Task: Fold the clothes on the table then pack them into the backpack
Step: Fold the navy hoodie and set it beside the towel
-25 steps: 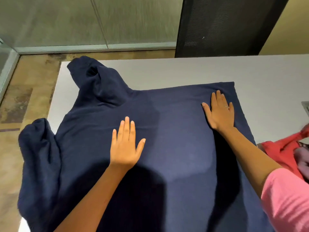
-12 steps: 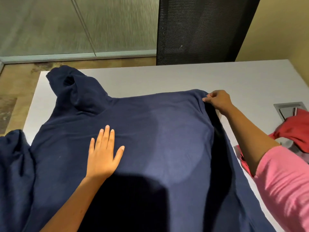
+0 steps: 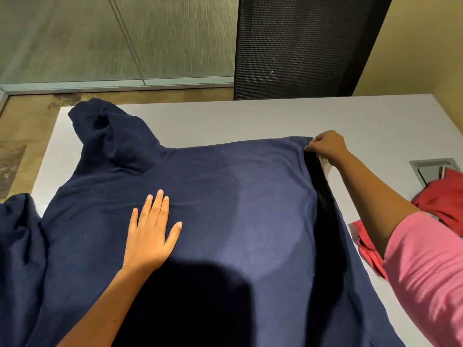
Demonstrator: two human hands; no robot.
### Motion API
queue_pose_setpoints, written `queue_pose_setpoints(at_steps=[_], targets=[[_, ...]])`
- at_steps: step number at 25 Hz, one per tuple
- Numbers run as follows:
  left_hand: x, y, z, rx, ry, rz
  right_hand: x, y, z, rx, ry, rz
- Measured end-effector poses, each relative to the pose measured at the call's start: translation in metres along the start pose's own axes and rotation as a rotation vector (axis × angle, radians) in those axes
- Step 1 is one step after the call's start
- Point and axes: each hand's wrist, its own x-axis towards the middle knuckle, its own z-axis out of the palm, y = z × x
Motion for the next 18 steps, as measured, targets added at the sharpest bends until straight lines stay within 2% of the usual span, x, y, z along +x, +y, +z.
queue_pose_setpoints(at_steps=[3,6,9,12,14,16,18], targets=[[0.000,0.000,0.000,0.000,-0.001,-0.002,-0.002,-0.005,-0.002,-0.023,-0.043,0.111],[0.000,-0.001,0.000,0.001,-0.002,-0.003,-0.001,-0.007,-0.001,-0.070,-0.035,0.136],[0.000,-0.001,0.000,0.001,0.001,-0.004,0.003,-0.008,0.001,0.053,-0.058,0.192],[0.000,-0.001,0.001,0.004,0.006,-0.001,0.008,-0.015,0.000,0.246,0.010,0.253],[0.000,-0.001,0.002,0.008,0.007,0.000,0.010,-0.023,0.001,0.376,-0.049,0.313],[0.000,-0.001,0.003,0.008,0.010,0.003,0.018,-0.022,0.003,0.405,-0.070,0.331],[0.000,-0.002,0.003,0.009,0.015,0.004,0.022,-0.022,0.002,0.343,0.004,0.259]])
